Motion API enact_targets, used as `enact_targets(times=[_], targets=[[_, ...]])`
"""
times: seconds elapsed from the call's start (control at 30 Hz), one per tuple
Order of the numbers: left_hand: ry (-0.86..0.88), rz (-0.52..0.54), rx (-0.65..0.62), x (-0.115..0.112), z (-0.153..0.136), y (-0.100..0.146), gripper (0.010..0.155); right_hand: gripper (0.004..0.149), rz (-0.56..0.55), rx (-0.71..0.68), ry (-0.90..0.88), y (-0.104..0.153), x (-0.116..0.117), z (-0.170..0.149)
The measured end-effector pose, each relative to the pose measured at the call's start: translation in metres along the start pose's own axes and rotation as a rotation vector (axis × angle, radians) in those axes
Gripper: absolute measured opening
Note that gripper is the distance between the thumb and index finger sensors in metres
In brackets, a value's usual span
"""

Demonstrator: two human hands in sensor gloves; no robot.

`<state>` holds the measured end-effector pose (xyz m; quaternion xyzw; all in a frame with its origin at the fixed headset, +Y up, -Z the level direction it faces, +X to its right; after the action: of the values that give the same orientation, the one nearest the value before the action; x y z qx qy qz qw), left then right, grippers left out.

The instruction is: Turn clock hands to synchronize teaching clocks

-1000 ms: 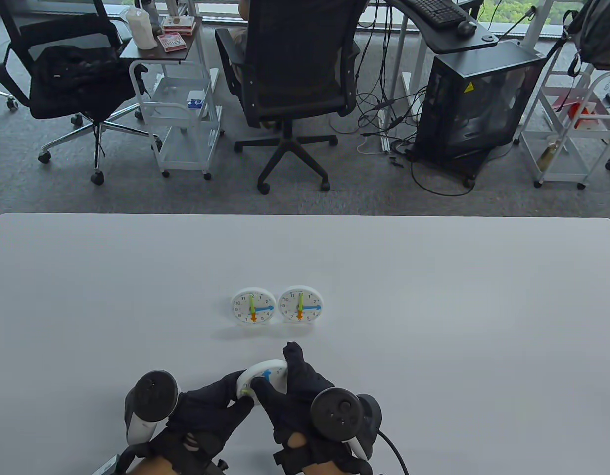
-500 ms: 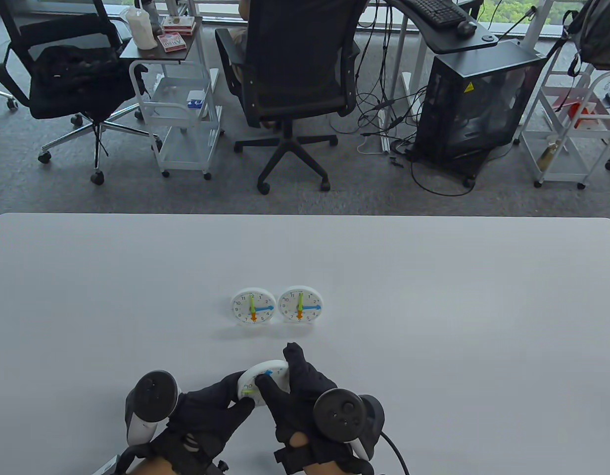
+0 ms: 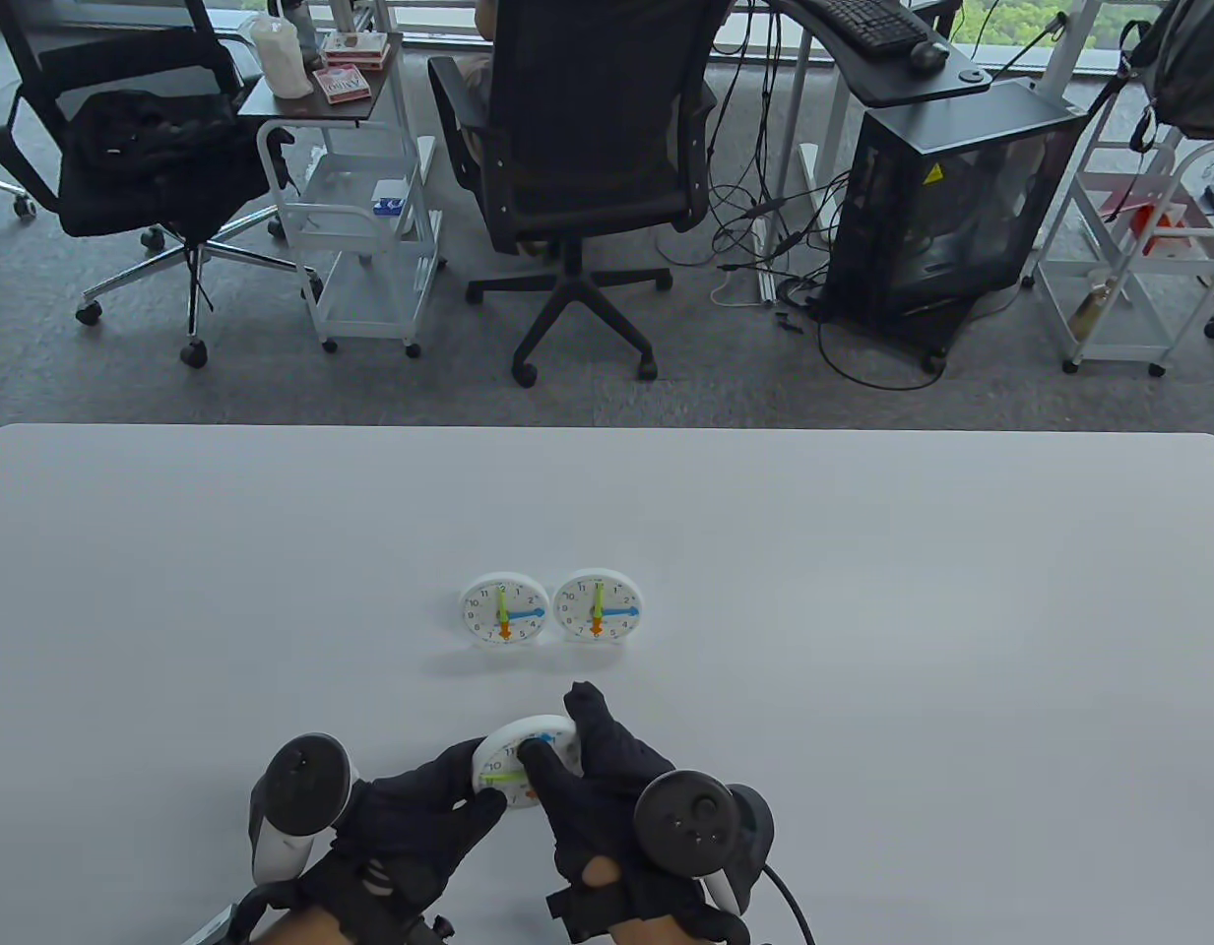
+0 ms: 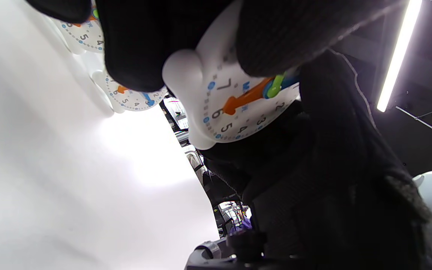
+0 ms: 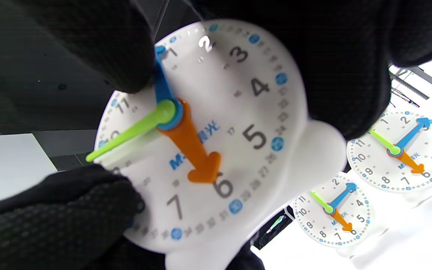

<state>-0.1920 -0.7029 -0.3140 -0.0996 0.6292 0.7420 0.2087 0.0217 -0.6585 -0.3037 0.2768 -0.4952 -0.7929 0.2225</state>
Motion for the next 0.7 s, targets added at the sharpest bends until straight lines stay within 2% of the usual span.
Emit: enact_targets(times=[0.7], targets=[[0.111, -0.003, 0.031, 0.003, -0.003, -0.001, 0.052, 0.064, 0.001, 0.077, -0.150, -0.002, -0.004, -0.013]])
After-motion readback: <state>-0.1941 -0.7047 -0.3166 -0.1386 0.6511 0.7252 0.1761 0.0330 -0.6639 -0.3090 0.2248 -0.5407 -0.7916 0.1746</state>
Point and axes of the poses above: the tracker on the back of each hand, its own z axis roughly to the thumb side, its own y axis roughly from the fingertips to the wrist, x = y × z, the point moved 5 cm from there along -y, roughly from the wrist to the fingertips, and after that the axes turned 9 degrees about y, right-handed, at the moved point
